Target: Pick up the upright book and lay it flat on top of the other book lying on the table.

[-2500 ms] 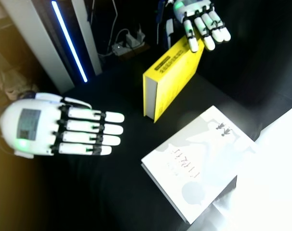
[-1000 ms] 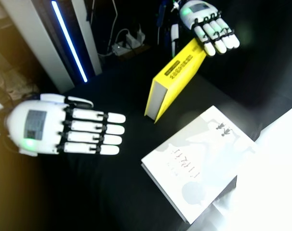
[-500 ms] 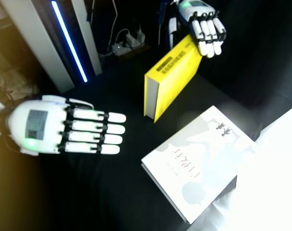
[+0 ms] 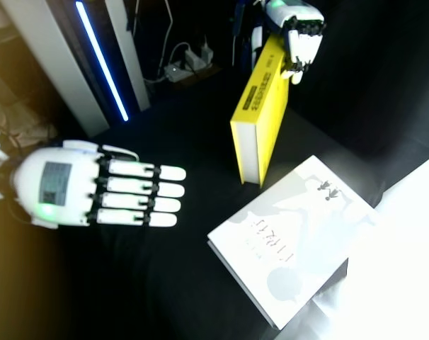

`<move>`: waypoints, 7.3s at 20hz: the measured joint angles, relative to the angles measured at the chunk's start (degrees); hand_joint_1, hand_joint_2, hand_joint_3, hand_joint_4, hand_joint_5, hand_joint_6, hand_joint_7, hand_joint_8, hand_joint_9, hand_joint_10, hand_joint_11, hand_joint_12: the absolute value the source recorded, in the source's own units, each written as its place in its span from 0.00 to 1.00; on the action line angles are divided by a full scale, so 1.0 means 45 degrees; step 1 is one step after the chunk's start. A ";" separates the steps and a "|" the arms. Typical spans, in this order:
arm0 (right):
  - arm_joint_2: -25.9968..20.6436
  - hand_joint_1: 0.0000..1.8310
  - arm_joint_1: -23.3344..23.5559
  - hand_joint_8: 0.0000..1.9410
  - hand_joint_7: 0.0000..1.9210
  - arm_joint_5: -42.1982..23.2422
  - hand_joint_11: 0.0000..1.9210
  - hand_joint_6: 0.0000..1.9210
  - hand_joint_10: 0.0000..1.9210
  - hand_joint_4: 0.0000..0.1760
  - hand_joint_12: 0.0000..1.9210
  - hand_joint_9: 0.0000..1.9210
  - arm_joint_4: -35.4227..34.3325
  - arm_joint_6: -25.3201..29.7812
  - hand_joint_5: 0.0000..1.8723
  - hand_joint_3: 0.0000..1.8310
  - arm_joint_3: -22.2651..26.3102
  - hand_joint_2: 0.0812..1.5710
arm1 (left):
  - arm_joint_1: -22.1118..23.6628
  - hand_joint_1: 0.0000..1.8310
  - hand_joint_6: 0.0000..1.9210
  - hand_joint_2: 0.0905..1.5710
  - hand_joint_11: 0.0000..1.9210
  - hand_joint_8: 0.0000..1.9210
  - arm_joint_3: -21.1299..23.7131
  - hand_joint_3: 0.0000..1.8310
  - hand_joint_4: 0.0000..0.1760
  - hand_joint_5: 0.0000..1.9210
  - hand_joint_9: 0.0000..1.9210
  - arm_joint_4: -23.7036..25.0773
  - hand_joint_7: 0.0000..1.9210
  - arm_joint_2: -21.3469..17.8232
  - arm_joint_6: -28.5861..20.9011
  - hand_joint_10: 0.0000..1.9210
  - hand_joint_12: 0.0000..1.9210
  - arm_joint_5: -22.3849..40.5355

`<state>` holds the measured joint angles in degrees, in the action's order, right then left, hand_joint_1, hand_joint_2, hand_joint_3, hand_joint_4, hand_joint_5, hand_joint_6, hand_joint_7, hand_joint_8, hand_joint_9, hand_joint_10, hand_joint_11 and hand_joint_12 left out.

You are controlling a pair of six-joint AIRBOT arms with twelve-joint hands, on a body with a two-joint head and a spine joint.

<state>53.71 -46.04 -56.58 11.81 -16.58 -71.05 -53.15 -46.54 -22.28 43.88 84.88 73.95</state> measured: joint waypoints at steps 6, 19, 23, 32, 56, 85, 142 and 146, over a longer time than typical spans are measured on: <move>0.0000 0.33 -0.0049 0.00 0.00 -0.0044 0.00 0.00 0.00 0.00 0.00 0.00 -0.0083 0.0005 0.00 0.01 0.0000 0.83 | 0.0131 0.72 1.00 0.72 0.88 1.00 0.0321 0.00 0.00 0.63 0.85 0.0967 0.77 -0.0602 0.0233 1.00 1.00 0.0957; 0.0510 0.36 0.3308 0.00 0.00 -0.0316 0.01 0.00 0.00 0.00 0.01 0.00 0.1622 0.0000 0.00 0.00 -0.0374 0.76 | 0.2866 0.69 1.00 0.71 0.86 1.00 -0.0695 0.00 0.00 0.65 0.84 0.1943 0.77 0.0442 0.1384 1.00 1.00 -0.1345; 0.1127 0.42 0.4541 0.00 0.00 -0.0248 0.00 0.00 0.00 0.13 0.99 0.00 0.2220 0.0005 0.00 0.00 -0.0680 0.73 | 0.3449 0.65 1.00 0.75 0.86 1.00 -0.0918 0.02 0.00 0.66 0.83 0.2370 0.77 0.0821 0.1384 1.00 1.00 -0.2186; 0.2040 0.53 0.4964 0.00 0.00 0.0753 0.00 0.00 0.00 0.00 1.00 0.00 0.2696 0.0053 0.00 0.00 -0.1277 0.71 | 0.3823 0.73 1.00 0.76 0.75 1.00 -0.0733 0.04 0.00 0.71 0.88 0.3672 0.84 0.1025 0.1579 1.00 1.00 -0.1909; 0.1904 0.59 0.5513 1.00 0.82 0.1030 0.97 0.90 1.00 0.00 1.00 0.93 0.2725 0.0015 0.45 0.68 -0.1200 0.41 | 0.2953 0.26 0.08 0.72 0.00 0.07 0.0073 0.00 0.54 0.00 0.00 0.4580 0.00 0.0267 0.1409 0.07 0.23 -0.0549; 0.1525 0.57 0.6159 1.00 0.85 0.1632 0.99 0.96 1.00 0.00 1.00 0.95 0.2637 0.0000 0.45 0.72 -0.1413 0.41 | 0.0491 0.24 0.00 0.73 0.00 0.00 0.0675 0.00 0.75 0.00 0.00 0.1948 0.00 -0.0272 0.1855 0.00 0.00 0.1025; 0.1404 0.68 0.5877 0.51 0.25 0.2351 0.30 0.59 0.75 0.00 0.98 0.28 0.2429 0.0806 0.18 0.44 -0.1705 0.62 | 0.0301 0.25 0.00 0.78 0.00 0.00 0.0680 0.00 0.71 0.00 0.00 0.1666 0.00 -0.0243 0.1851 0.00 0.00 0.1059; 0.1428 0.70 0.5727 0.63 0.19 0.2361 0.30 0.60 0.82 0.00 1.00 0.26 0.2458 0.0806 0.15 0.44 -0.1705 0.60 | 0.0301 0.25 0.00 0.77 0.00 0.00 0.0704 0.00 0.83 0.00 0.00 0.1666 0.00 -0.0248 0.1851 0.00 0.00 0.1078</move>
<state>60.14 -20.27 -45.95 22.87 -12.95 -78.72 -51.79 -43.38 -14.79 42.76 93.21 78.81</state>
